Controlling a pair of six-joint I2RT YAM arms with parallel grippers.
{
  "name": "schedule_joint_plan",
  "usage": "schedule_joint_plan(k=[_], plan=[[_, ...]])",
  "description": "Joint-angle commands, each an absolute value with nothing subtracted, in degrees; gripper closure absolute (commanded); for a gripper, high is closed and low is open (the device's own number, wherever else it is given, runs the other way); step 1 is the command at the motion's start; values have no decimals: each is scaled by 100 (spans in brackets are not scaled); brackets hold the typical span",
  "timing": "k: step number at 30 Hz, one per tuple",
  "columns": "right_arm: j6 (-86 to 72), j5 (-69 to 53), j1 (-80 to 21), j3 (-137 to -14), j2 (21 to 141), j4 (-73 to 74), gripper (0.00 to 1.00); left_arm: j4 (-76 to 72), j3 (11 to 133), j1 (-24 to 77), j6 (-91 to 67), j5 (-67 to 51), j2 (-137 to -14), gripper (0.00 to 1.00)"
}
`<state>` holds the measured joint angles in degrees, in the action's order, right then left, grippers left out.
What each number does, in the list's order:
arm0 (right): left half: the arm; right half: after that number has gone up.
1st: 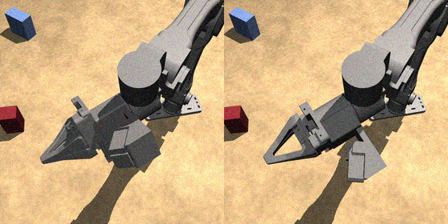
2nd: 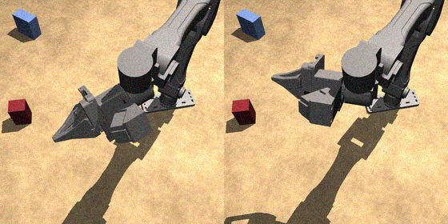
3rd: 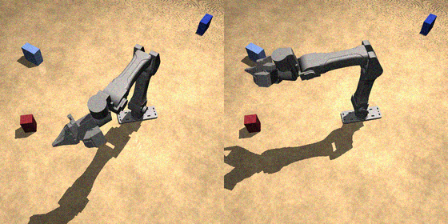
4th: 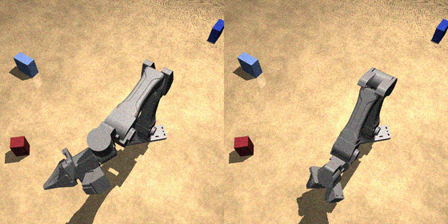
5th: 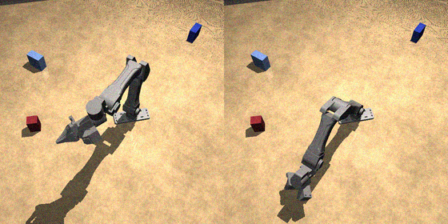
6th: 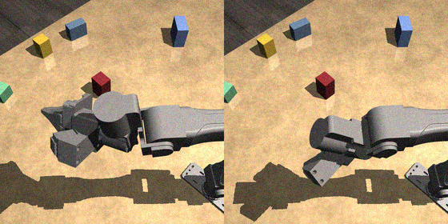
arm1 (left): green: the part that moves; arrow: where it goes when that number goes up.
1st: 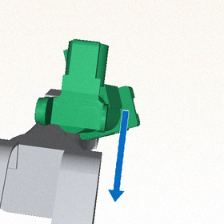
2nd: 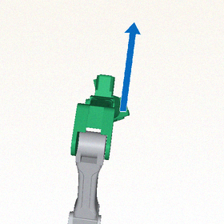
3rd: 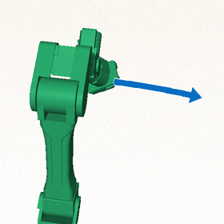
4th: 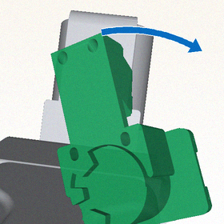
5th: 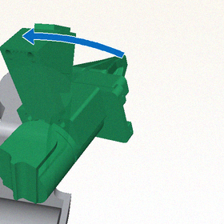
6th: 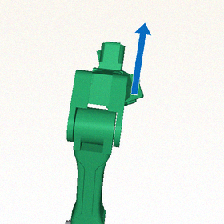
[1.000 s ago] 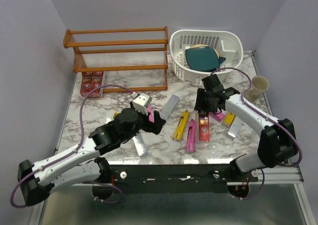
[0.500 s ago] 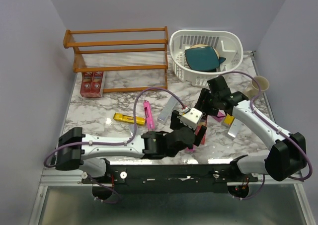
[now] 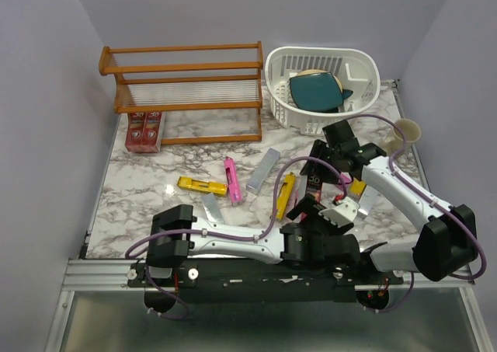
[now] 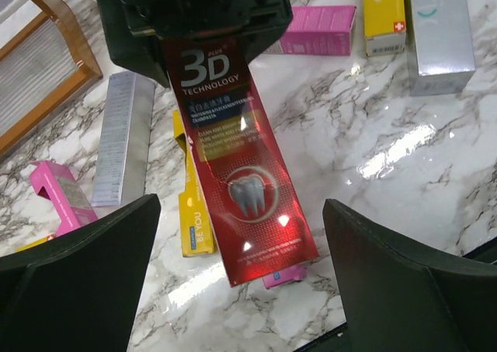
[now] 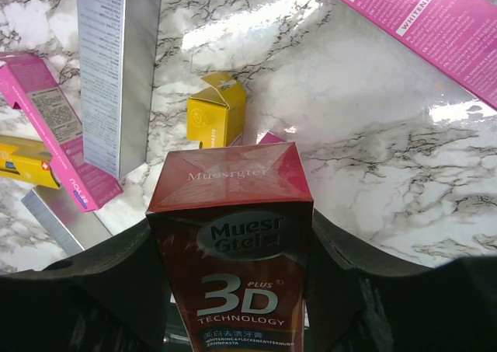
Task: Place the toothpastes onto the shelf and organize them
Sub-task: Pick up the toothpaste from the center of the board.
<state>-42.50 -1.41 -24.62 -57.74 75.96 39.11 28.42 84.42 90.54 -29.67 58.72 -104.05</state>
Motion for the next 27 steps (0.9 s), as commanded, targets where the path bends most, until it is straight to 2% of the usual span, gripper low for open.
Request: schedule_joint_plan(k=[1,15,23,27], plan=[[-4403,-176,-2426,-5730,7751,3920,82,4218,9086,9211,-3647,6355,-10836,1],[-4430,-378,-2426,-5818,7901,3744,82,5238,9870,9229,-4122,6275,-11882,1],[-4508,-510,-2426,-5766,7901,3630,82,5528,9897,9158,-4438,6504,-12032,1],[-4561,-518,-2417,-5731,7875,3595,82,5546,9870,9123,-4544,6539,-12041,4]])
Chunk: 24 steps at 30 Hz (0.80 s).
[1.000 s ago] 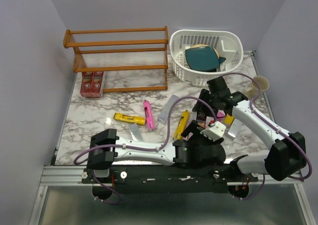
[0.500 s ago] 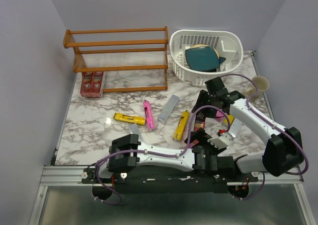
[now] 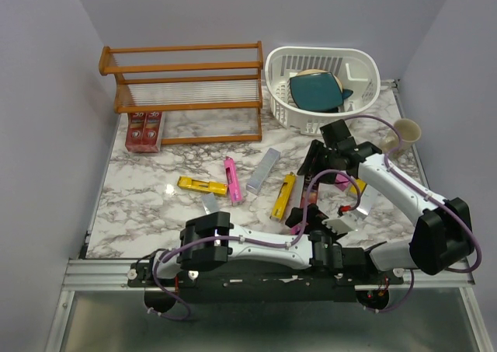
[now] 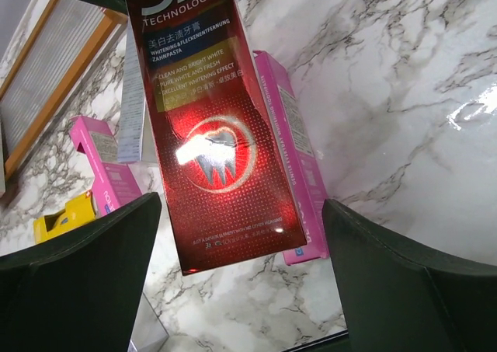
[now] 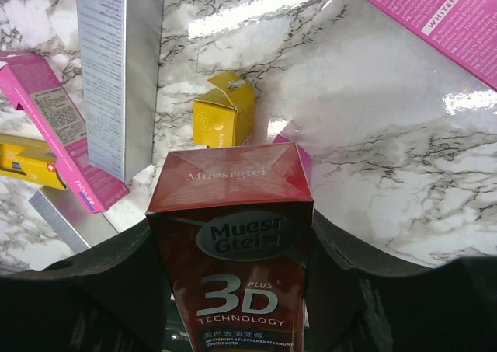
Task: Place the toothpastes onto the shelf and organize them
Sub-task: Pick up the toothpaste from the center of the board.
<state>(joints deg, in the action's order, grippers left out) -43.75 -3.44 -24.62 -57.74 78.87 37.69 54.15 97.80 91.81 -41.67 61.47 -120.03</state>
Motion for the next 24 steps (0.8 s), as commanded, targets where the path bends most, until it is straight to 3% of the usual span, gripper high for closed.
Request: schedule_joint_plan(k=[1,15,24], plan=[[-4570,-527,-2426,-5730,7866,3586,82,5537,9853,9106,-4553,6565,-12050,5],[-4913,-756,-2417,-5546,7726,3323,82,5844,9879,9018,-5001,6847,-12137,25],[-5062,-967,-2400,-5484,7673,3191,82,6214,9870,8956,-5370,6891,-12252,26]])
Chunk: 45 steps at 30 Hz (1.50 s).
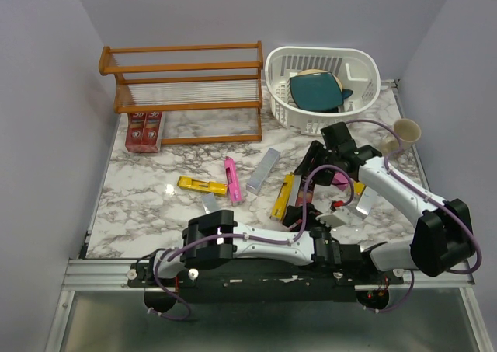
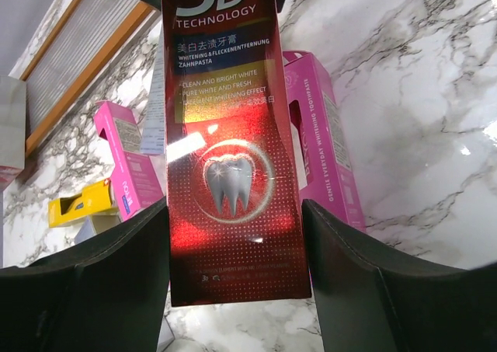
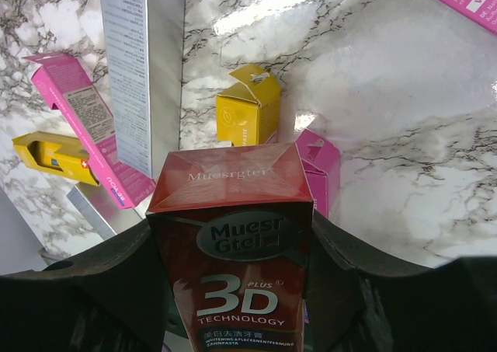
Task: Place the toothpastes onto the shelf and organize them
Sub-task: Pick up the toothpaste from the center of the board.
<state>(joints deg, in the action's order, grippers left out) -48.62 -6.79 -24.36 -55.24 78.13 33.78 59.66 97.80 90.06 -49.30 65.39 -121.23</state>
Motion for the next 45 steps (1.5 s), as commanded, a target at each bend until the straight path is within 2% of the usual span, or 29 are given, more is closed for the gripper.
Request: schedule_joint_plan(k=[1,5,9,12,15,16,18,19,21,24,25,31,40,45], plan=[[-5071,-984,-2408,-5467,7664,3173,82,6223,9861,8947,-5370,6899,-12243,26],[-5133,-1063,-2408,-5432,7655,3094,82,6231,9879,8938,-5370,6917,-12252,29],[-5168,-1063,-2408,-5388,7594,3050,81,6249,9861,8938,-5396,6961,-12199,39],[-5203,-1072,-2391,-5335,7559,3015,76,6258,9835,8938,-5405,6978,-12120,46],[-5221,-1090,-2382,-5265,7488,2910,69,6240,9791,8947,-5423,6979,-12015,49],[-5212,-1107,-2382,-5239,7436,2857,61,6240,9765,8947,-5414,6979,-12006,50],[-5229,-1073,-2382,-5221,7383,2839,56,6188,9721,8938,-5370,6961,-11883,53],[-5229,-1037,-2382,-5221,7357,2821,47,6153,9668,8938,-5353,6952,-11848,55],[-5203,-941,-2382,-5203,7243,2769,43,5977,9589,8938,-5222,6917,-11716,59],[-5124,-826,-2382,-5212,7084,2751,31,5757,9405,8930,-5090,6847,-11540,60],[-5107,-800,-2382,-5212,7023,2751,23,5713,9326,8912,-5071,6838,-11497,60],[-4878,-458,-2382,-5133,6470,2541,1,5160,8826,8807,-4755,6627,-10970,67],[-4150,255,-2382,-4984,5442,2048,0,4263,7833,8447,-4298,5977,-9889,67],[-3639,361,-2382,-4204,4694,1109,0,4114,7208,7999,-4263,5371,-8984,67]])
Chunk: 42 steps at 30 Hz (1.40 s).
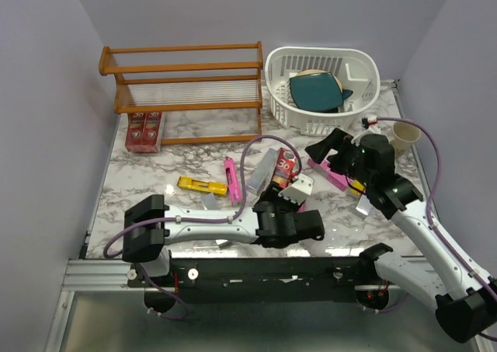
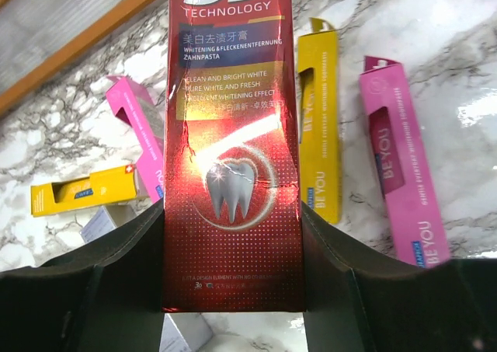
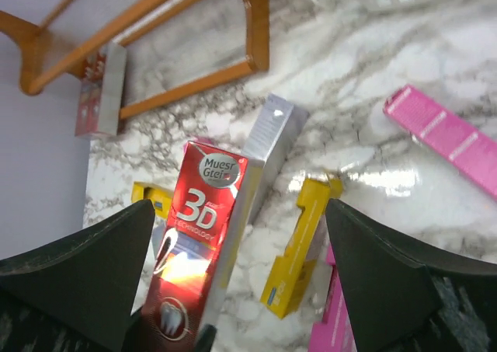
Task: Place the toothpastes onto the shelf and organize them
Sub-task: Pick up the toothpaste from the center of the board, then place the toothpaste on the shelf.
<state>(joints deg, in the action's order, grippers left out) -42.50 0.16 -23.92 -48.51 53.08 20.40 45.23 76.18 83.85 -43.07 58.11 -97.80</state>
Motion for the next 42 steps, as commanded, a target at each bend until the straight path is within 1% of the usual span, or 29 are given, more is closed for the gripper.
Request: schedule_joint_plan(k=[1,4,5,7,8,11,12,18,21,22,25,29,33,42], plan=[[-3552,352,-2382,-4105,4572,977,0,4070,6937,7772,-4237,5266,-8826,67],[-3279,264,-2382,-3772,4263,555,0,3885,6375,7393,-4132,4853,-8123,67],[-3174,238,-2382,-3675,4210,371,0,3763,6233,7087,-4070,4730,-7773,67],[-3059,176,-2382,-3429,4070,203,0,3692,5873,6752,-3912,4299,-7463,67],[-2945,97,-2382,-3358,4026,63,0,3657,5775,6393,-3850,4193,-7192,67],[-2708,-148,-2382,-3174,3859,-156,0,3717,5502,5899,-3596,3912,-6831,67],[-2620,-175,-2382,-3121,3815,-176,0,3726,5458,5558,-3490,3850,-6760,67],[-2180,-35,-2373,-2770,3358,-255,0,3560,5212,4299,-2867,3016,-6451,67],[-2162,176,-2382,-2550,3156,-360,0,3551,5282,3702,-2515,2585,-6495,67],[-2171,184,-2373,-2497,3103,-413,0,3594,5395,3335,-2453,2471,-6539,67],[-2215,281,-2382,-2312,2953,-562,0,3657,5519,3007,-2199,2329,-6723,67],[-2259,465,-2382,-2189,2778,-597,0,3297,5519,2445,-1943,2215,-6916,67],[-2294,536,-2382,-2110,2681,-650,0,2919,5537,2163,-1714,2206,-7110,66],[-2347,650,-2382,-2057,2663,-650,0,2163,5730,1583,-1451,1952,-7769,62]])
